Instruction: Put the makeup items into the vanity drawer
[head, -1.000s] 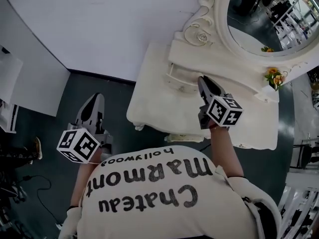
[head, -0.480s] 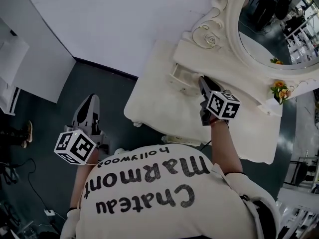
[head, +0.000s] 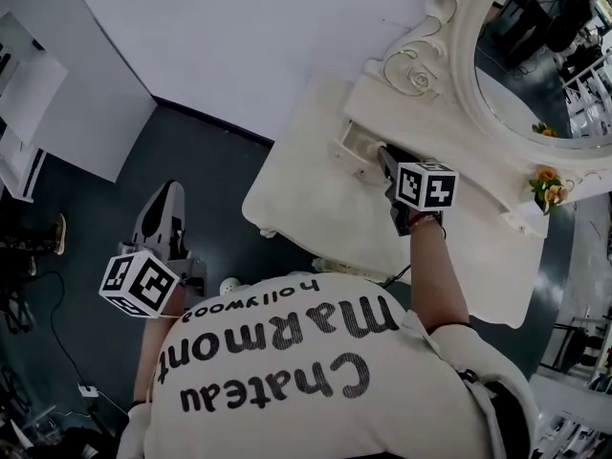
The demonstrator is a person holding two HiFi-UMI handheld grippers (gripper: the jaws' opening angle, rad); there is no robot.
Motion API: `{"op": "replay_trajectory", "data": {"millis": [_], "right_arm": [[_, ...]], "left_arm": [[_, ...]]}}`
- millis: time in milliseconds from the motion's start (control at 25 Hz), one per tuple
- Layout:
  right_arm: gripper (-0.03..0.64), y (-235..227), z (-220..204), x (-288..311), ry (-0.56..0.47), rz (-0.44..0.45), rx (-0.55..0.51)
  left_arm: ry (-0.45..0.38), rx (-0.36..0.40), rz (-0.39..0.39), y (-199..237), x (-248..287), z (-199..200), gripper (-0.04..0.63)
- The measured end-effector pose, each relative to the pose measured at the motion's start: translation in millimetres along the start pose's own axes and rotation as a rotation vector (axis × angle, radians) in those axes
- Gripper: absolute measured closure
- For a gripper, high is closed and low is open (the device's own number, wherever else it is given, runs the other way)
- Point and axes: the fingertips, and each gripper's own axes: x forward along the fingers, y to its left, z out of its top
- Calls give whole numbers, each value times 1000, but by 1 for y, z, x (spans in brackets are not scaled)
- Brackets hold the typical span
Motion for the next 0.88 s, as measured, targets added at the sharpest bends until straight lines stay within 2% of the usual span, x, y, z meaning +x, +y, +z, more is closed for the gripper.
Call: {"op": "replay_trajectory", "data": {"millis": [160,280,880], "right_arm": [[534,7,-5,10,94,2,-132],[532,8,-8,16,149,10,-183],[528,6,-10,29,207,-15,-217]], "left_arm": [[-9,-5,13,3,-2,3,586],[-7,-1,10,4,-1,4,586],[-10,-14,26,16,-7,5,587]]}}
